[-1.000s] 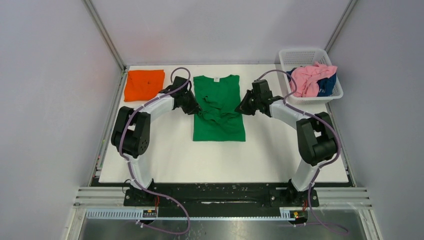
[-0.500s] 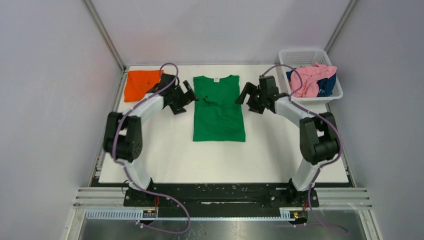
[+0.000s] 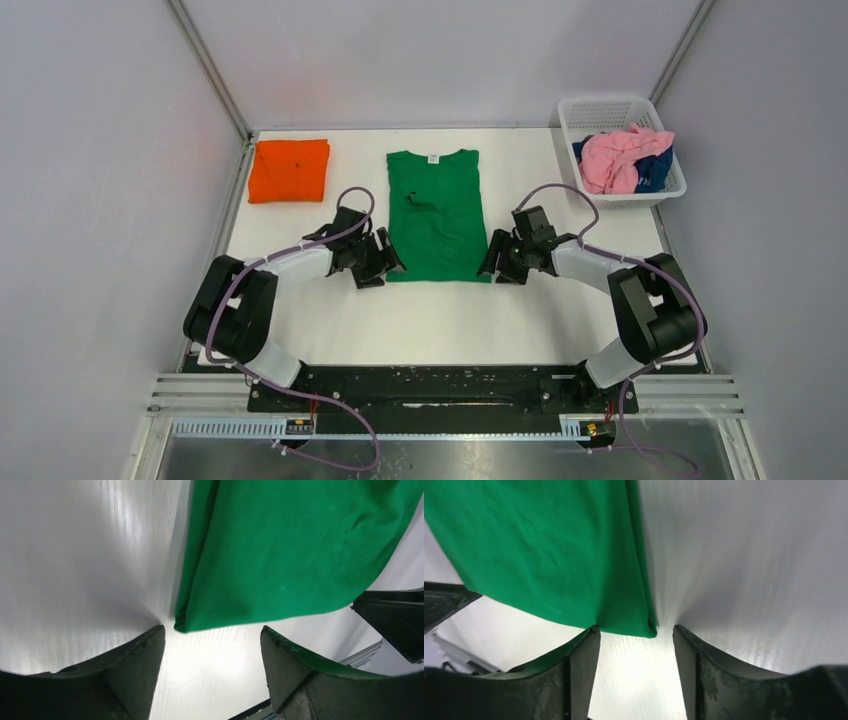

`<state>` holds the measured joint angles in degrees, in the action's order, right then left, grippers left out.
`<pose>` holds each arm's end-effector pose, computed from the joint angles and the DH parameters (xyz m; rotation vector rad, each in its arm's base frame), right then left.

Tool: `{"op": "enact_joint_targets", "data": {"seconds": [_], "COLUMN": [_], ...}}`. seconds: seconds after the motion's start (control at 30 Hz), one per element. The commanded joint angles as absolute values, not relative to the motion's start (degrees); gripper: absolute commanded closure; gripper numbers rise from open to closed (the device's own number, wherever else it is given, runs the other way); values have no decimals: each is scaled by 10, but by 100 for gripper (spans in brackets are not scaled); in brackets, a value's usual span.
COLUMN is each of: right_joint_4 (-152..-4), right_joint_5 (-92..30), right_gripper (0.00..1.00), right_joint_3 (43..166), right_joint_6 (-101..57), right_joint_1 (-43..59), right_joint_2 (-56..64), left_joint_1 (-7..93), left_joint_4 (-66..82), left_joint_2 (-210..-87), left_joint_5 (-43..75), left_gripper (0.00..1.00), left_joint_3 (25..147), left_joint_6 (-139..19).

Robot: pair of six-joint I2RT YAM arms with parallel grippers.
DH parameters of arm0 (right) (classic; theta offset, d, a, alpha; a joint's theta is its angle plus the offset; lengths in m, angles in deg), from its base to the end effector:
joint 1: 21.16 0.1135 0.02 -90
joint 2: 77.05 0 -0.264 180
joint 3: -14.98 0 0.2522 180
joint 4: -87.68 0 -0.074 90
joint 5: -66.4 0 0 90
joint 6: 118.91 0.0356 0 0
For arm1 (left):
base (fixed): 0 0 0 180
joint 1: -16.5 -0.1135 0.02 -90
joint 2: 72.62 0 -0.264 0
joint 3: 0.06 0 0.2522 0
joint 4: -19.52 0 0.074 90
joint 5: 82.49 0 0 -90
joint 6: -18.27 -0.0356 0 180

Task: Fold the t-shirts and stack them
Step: Grab one side of the 2/3 rectangular tshirt with both arms, then fold the long partially folded tshirt into a neat square

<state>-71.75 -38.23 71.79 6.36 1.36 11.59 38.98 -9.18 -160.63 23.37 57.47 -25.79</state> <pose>0.2683 0.1210 0.1585 0.1754 2.5912 0.7184 0.2584 -0.1174 0.1565 -0.4564 2.7182 -0.7441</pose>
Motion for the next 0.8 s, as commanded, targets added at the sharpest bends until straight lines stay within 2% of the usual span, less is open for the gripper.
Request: {"op": "enact_joint_targets", "data": {"seconds": [0.0, 0.1, 0.17, 0.2, 0.27, 0.33, 0.43, 0.63, 0.77], "right_joint_4": [-738, -719, -712, -709, -707, -701, -679, -592, -515], "right_joint_5": [-382, -396, -404, -396, -396, -400, -407, -463, -542], "right_gripper": [41, 56, 62, 68, 83, 95, 100, 100, 100], "right_joint_3": [731, 741, 739, 737, 735, 734, 714, 617, 580], "right_joint_6": [61, 55, 51, 51, 51, 52, 49, 44, 56], "right_joint_1": [18, 22, 30, 33, 33, 36, 48, 89, 127], "right_joint_2": [155, 173, 175, 173, 171, 163, 117, -62, -206], "left_joint_1": [400, 407, 412, 415, 424, 430, 443, 500, 572], "left_joint_4": [-52, -49, -47, -47, -46, -50, -77, -149, -262], "left_joint_2": [-1653, -1678, -1686, -1688, -1687, -1674, -1610, -1399, -1220], "left_joint_5": [219, 223, 228, 224, 213, 194, 154, 114, 71], "left_gripper": [34, 48, 63, 73, 99, 100, 100, 100, 100], "left_joint_3": [575, 580, 584, 585, 588, 586, 559, 451, 441], "left_joint_6": [-261, -264, -269, -270, -271, -272, -270, -246, -231]}}
